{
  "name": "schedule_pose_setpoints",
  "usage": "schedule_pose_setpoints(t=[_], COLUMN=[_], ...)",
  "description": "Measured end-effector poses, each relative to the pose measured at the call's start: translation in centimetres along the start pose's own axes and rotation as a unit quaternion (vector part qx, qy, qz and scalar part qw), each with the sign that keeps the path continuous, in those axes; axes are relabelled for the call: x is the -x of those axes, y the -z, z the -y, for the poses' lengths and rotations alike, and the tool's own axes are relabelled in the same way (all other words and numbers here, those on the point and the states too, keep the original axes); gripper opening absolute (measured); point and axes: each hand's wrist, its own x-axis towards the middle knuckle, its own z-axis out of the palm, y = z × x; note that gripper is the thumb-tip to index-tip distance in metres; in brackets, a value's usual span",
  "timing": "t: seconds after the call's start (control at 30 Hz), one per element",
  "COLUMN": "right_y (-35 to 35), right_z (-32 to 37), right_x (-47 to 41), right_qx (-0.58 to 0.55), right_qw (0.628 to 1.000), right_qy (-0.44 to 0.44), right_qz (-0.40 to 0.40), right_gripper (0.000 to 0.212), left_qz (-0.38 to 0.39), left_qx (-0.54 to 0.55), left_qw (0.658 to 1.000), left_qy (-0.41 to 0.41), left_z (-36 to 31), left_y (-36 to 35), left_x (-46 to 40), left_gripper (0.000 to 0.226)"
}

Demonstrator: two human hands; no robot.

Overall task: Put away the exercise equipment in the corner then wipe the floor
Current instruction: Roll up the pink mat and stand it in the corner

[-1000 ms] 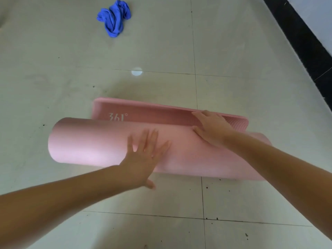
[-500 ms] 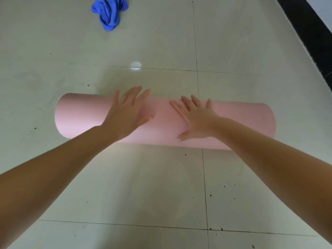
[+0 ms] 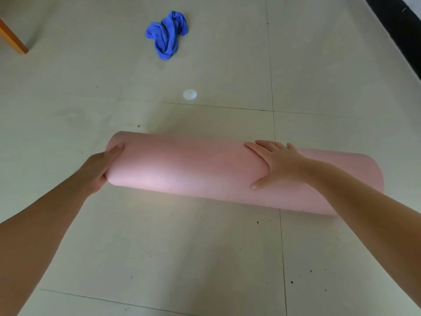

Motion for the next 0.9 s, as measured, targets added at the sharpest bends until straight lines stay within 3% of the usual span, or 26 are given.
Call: schedule_pose_setpoints(t=[0.13,0.23,0.3,0.4,0.47,0.53,0.67,0.77,0.83,0.9], right_y=[1.9,4.8,7.0,11.4,14.5,17.7,24.0,28.7,31.3,32.8], right_z=[1.3,2.9,4.1,5.6,6.8,8.2,10.0,10.0,10.1,10.2], right_x=[2.8,6.1,7.9,10.6,13.0,16.1,24.4,30.4,33.3,34.8], right_qx=[-0.039,-0.118,-0.204,-0.358,-0.466,-0.57,-0.704,-0.752,-0.747,-0.669], right_qw=[0.997,0.982,0.959,0.897,0.839,0.767,0.64,0.581,0.6,0.694], right_qy=[-0.06,-0.145,-0.193,-0.258,-0.281,-0.294,-0.305,-0.31,-0.287,-0.264], right_qz=[0.02,0.038,0.03,0.008,0.019,0.031,0.044,0.009,-0.017,-0.036], right_gripper=[0.111,0.104,0.091,0.062,0.054,0.049,0.035,0.023,0.025,0.036], left_qz=[-0.016,0.014,0.019,0.022,0.03,0.071,0.149,0.196,0.203,0.2], left_qx=[-0.044,-0.081,-0.125,-0.192,-0.237,-0.294,-0.407,-0.427,-0.423,-0.406], left_qw=[0.996,0.988,0.975,0.942,0.892,0.811,0.652,0.597,0.579,0.573], left_qy=[-0.076,-0.13,-0.182,-0.274,-0.385,-0.5,-0.622,-0.65,-0.667,-0.683], left_z=[-5.4,-12.7,-18.3,-26.2,-30.5,-33.1,-32.8,-30.5,-29.2,-28.6], left_y=[-0.1,-0.3,-0.7,-1.8,-2.6,-3.6,-5.7,-6.7,-7.5,-8.5], left_x=[3.3,8.1,11.7,17.6,22.0,26.4,33.3,37.3,39.3,40.5], left_gripper=[0.061,0.056,0.058,0.056,0.058,0.058,0.046,0.041,0.037,0.032])
